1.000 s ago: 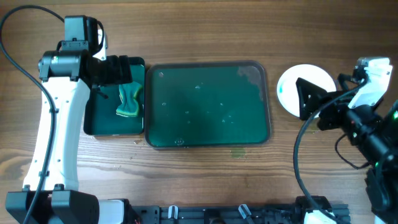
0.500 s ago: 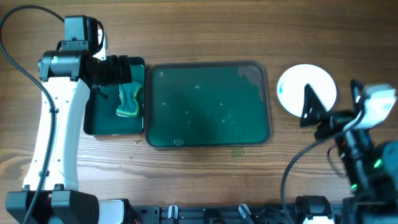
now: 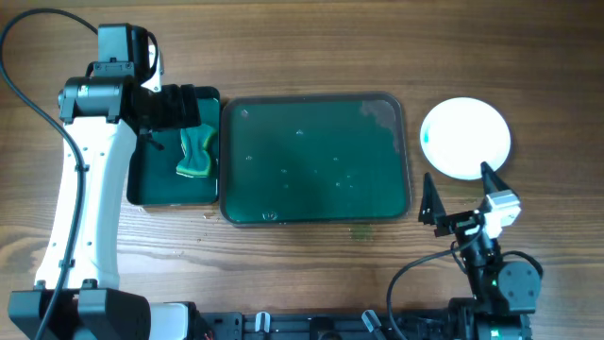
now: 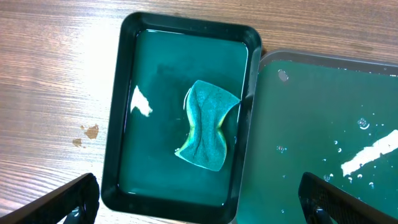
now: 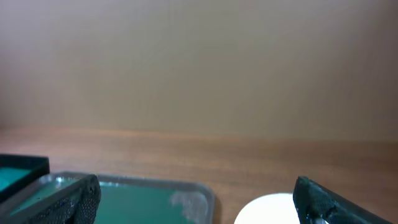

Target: Clean dirty plates on tray and stack at the side

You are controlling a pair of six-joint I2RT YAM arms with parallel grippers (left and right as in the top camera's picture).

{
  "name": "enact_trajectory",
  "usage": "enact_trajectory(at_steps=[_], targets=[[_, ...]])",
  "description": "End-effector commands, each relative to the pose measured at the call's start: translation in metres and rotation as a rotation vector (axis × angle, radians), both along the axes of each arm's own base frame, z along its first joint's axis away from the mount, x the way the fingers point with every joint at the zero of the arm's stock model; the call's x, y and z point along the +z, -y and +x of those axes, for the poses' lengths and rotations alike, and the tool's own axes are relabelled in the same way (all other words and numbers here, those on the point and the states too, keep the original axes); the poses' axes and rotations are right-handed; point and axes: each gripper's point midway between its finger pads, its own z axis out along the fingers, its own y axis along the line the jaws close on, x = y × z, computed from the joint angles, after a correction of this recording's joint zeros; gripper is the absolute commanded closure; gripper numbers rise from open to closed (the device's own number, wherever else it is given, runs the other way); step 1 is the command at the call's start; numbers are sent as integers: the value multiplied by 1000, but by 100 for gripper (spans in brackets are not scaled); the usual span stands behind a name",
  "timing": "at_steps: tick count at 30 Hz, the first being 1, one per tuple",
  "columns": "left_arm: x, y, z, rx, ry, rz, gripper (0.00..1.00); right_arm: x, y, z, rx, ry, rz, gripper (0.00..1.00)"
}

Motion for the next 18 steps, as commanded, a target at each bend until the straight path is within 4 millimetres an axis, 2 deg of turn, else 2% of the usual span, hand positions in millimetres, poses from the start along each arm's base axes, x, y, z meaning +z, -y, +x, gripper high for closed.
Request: enact_trajectory(at_steps=[1, 3, 7, 18], targets=[[3, 1, 2, -4, 9, 0, 0, -13, -4, 1, 25, -9, -11, 0], [3, 1, 2, -4, 9, 0, 0, -24, -5, 2, 29, -39, -10, 0], [3, 1, 2, -4, 9, 0, 0, -34, -6, 2, 36, -77, -11, 0], [3, 1, 2, -4, 9, 0, 0, -35, -6, 3, 37, -86, 4, 0]])
